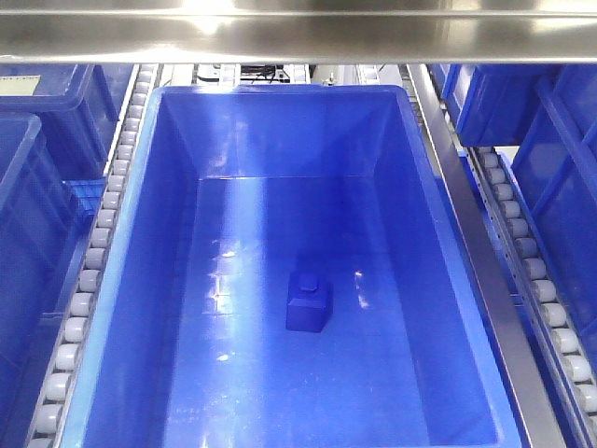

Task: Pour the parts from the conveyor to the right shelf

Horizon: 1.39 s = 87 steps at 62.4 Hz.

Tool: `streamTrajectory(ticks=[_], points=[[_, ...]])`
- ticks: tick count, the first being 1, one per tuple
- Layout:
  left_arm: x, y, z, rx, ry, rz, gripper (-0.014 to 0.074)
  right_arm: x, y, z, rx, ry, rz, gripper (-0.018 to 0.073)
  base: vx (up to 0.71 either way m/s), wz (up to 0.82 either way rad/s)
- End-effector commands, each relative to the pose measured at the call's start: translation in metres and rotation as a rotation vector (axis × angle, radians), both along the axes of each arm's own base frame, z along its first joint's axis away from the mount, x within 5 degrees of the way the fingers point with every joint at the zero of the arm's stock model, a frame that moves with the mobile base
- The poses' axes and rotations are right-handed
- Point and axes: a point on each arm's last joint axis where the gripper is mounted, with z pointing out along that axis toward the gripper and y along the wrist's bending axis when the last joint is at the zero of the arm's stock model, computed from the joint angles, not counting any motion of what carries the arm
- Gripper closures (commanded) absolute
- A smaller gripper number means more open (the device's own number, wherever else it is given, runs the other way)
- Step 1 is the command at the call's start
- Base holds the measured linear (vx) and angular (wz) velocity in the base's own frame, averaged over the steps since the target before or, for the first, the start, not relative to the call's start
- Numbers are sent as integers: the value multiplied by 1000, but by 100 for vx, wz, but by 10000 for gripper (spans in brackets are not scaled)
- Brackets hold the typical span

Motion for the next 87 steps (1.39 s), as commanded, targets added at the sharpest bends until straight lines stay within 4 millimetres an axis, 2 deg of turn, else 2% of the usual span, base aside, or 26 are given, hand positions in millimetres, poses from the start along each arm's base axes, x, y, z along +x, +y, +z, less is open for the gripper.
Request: streamTrajectory(ticks=[1, 24, 37, 51, 64, 73, 87], points=[[0, 0, -3, -10, -58, -1, 602, 1, 1, 14, -9, -81, 13, 568, 0, 0], [0, 0, -3, -10, -58, -1, 602, 1, 1, 14, -11, -81, 13, 568, 0, 0], [0, 0, -3, -10, -58, -1, 602, 4, -1, 12, -84, -97, -16, 568, 0, 0], [0, 0, -3, -10, -58, -1, 602, 11, 2, -15, -35, -97, -101, 568, 0, 0], [0, 0, -3, -10, -58, -1, 602, 10, 1, -32, 27, -173, -140, 568, 0, 0], [0, 0, -3, -10, -58, -1, 602, 15, -1, -53, 114, -185, -159, 568, 0, 0], [0, 0, -3, -10, -58, -1, 602, 15, -1, -52, 57, -195, -157, 568, 0, 0]])
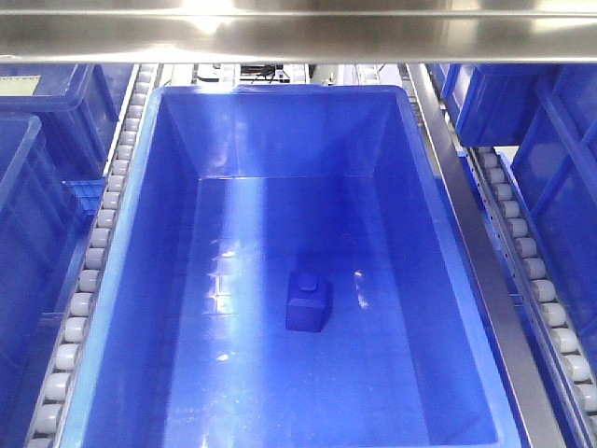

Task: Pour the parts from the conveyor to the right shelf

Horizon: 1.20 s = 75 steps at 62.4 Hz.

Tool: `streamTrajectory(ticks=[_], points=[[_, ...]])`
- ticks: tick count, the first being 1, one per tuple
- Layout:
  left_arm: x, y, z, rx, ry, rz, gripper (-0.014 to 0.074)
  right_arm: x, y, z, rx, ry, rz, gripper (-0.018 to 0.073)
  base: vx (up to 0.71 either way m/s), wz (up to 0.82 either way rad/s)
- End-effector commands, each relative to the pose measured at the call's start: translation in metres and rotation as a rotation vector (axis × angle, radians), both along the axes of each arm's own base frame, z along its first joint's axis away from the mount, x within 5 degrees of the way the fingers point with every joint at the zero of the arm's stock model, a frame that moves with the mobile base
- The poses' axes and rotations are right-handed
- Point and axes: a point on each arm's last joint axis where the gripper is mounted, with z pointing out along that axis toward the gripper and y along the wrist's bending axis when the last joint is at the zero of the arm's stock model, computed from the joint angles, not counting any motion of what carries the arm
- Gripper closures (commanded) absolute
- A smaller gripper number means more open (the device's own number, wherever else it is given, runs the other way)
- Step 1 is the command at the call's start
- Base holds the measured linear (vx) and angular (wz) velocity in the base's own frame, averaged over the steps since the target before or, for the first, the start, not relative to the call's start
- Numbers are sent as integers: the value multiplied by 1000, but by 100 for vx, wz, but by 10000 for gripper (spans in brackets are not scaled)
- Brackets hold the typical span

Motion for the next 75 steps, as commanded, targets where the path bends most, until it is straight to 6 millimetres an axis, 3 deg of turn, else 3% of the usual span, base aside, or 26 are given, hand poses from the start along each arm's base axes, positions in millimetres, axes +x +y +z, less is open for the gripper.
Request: streamTrajectory(ticks=[1, 75], points=[[0, 0, -3, -10, -58, -1, 602, 0, 1, 2, -35, -84, 3, 568, 0, 0], [0, 0, -3, -10, -58, -1, 602, 0, 1, 1, -33, -77, 5, 568, 0, 0]])
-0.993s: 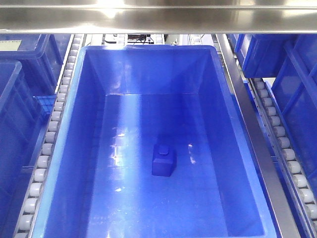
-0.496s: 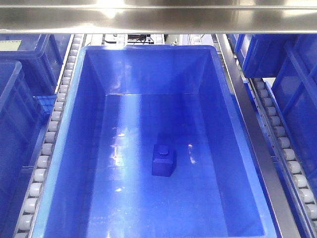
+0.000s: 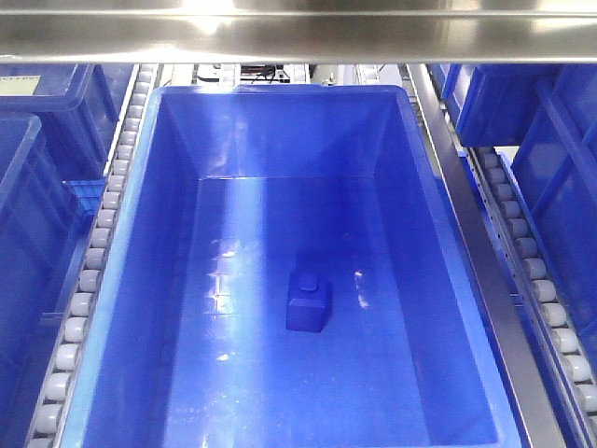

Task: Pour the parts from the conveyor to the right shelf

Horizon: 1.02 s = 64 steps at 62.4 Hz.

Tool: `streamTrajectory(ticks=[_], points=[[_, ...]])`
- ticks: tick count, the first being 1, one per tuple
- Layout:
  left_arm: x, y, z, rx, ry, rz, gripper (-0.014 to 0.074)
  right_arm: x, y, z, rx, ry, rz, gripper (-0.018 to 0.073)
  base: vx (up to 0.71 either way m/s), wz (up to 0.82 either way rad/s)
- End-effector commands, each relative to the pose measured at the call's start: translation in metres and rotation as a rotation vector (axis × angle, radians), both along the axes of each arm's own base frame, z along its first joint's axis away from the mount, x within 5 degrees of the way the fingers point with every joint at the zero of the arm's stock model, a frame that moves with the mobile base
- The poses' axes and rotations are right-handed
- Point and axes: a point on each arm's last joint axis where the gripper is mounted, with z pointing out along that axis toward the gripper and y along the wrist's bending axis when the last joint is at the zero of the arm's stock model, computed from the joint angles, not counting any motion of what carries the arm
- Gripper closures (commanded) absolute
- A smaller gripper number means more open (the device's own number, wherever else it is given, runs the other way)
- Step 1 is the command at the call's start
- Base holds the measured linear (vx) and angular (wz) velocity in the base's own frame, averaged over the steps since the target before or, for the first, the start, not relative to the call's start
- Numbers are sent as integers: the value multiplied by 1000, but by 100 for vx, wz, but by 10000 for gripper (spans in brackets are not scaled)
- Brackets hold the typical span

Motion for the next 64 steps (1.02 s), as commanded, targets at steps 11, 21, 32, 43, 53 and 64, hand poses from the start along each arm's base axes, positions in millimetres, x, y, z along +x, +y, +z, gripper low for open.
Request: streamTrajectory(ticks=[11, 21, 32, 43, 53, 64], points=[[0, 0, -3, -10, -58, -1, 602, 0, 0, 1, -11, -72, 2, 568, 0, 0], [0, 0, -3, -10, -58, -1, 602, 0, 0, 1, -11, -72, 2, 568, 0, 0], [0, 0, -3, -10, -58, -1, 602, 0, 0, 1, -11, -72, 2, 568, 0, 0], [0, 0, -3, -10, -58, -1, 602, 0, 0, 1, -11, -72, 2, 568, 0, 0], [0, 0, -3, -10, -58, -1, 602, 0, 0, 1, -11, -72, 2, 568, 0, 0], [0, 0, -3, -10, -58, -1, 602, 0, 0, 1, -11, -72, 2, 568, 0, 0]])
